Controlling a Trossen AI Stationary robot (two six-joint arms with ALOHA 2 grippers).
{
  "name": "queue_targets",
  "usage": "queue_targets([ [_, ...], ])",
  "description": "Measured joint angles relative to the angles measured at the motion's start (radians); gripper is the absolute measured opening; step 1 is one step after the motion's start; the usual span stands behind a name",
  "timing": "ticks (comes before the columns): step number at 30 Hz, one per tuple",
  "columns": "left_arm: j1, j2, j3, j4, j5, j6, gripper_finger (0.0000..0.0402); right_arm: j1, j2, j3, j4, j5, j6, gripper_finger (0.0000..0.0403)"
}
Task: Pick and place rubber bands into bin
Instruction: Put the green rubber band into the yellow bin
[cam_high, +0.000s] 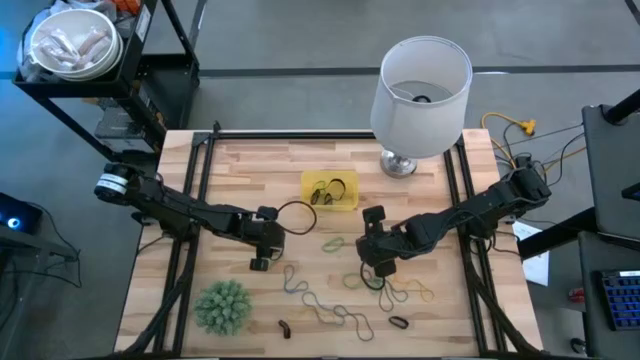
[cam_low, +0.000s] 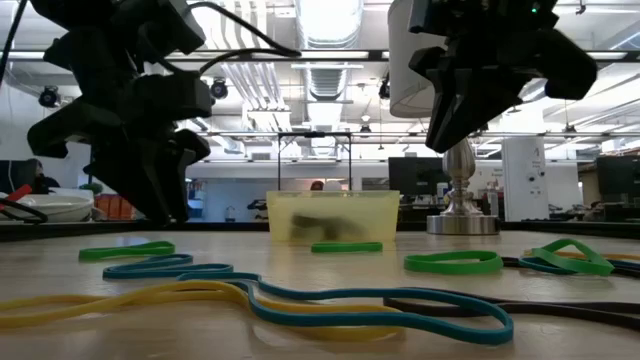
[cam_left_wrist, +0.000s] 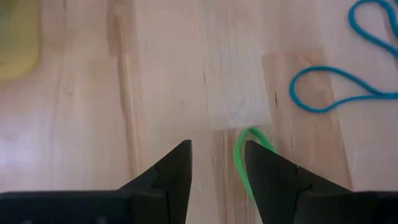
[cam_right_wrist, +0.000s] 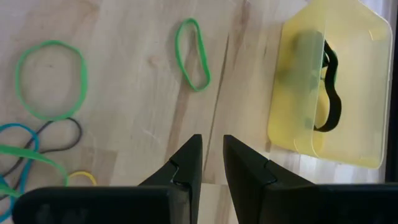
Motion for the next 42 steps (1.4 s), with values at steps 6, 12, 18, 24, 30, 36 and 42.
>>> queue_targets([
  [6, -0.002, 0.072, 0.003, 0.002, 0.010, -0.020, 0.0132, 0.019, 0.000, 0.000, -0.001, 0.000, 0.015, 0.0061],
  [12, -0.002, 0.131, 0.018, 0.005, 0.017, -0.022, 0.0132, 0.020, 0.000, 0.000, 0.000, 0.000, 0.028, 0.0061],
  [18, -0.002, 0.130, 0.022, 0.005, 0.017, -0.022, 0.0121, 0.020, 0.000, -0.001, 0.000, 0.000, 0.028, 0.0061],
  [24, -0.003, 0.125, 0.022, 0.007, 0.037, -0.019, 0.0042, 0.019, 0.000, -0.001, 0.000, 0.001, 0.028, 0.0061],
  [30, -0.003, 0.120, 0.023, 0.008, 0.032, -0.013, 0.0008, 0.019, 0.000, -0.001, -0.004, 0.001, 0.041, 0.0061],
  [36, 0.000, 0.109, 0.040, 0.019, -0.106, 0.022, 0.0001, 0.019, -0.002, 0.006, -0.016, 0.001, 0.103, 0.0060],
  [42, -0.002, 0.108, 0.086, 0.045, -0.241, 0.072, 0.0000, 0.019, -0.002, 0.006, -0.016, 0.001, 0.098, 0.0061],
])
